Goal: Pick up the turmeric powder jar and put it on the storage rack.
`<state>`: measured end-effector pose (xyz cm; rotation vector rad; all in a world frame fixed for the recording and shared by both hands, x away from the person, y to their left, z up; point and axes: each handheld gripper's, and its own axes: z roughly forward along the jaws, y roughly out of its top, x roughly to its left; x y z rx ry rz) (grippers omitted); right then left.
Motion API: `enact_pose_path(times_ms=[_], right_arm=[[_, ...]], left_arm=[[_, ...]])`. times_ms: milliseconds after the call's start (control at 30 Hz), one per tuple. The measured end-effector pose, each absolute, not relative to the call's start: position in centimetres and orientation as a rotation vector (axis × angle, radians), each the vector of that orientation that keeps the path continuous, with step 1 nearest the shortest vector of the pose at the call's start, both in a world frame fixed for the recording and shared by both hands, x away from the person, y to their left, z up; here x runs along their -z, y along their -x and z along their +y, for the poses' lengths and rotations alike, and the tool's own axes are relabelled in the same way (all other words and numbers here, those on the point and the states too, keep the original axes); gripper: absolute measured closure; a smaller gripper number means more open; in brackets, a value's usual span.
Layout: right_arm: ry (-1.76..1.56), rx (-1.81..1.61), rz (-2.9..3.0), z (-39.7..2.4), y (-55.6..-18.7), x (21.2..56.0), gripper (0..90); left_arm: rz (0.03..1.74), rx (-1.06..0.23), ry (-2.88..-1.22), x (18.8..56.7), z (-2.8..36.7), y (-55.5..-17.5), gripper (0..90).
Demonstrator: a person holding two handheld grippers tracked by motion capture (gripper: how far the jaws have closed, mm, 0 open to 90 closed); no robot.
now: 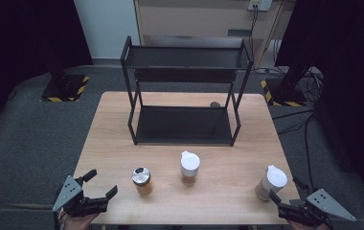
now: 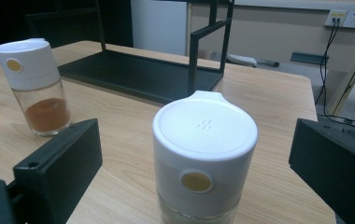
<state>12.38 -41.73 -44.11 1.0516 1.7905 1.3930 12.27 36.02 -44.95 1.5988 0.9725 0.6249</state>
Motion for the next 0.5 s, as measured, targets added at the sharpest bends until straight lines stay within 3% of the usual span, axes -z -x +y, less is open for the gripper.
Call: enact_pose_path(times_ms=[500], right_arm=[[-1.051, -1.394, 1.786, -41.8, -12.4, 44.1, 3.0]], left_arm=[[0.934, -0.563, -1.671, 41.2, 34.5, -14.0, 0.7]])
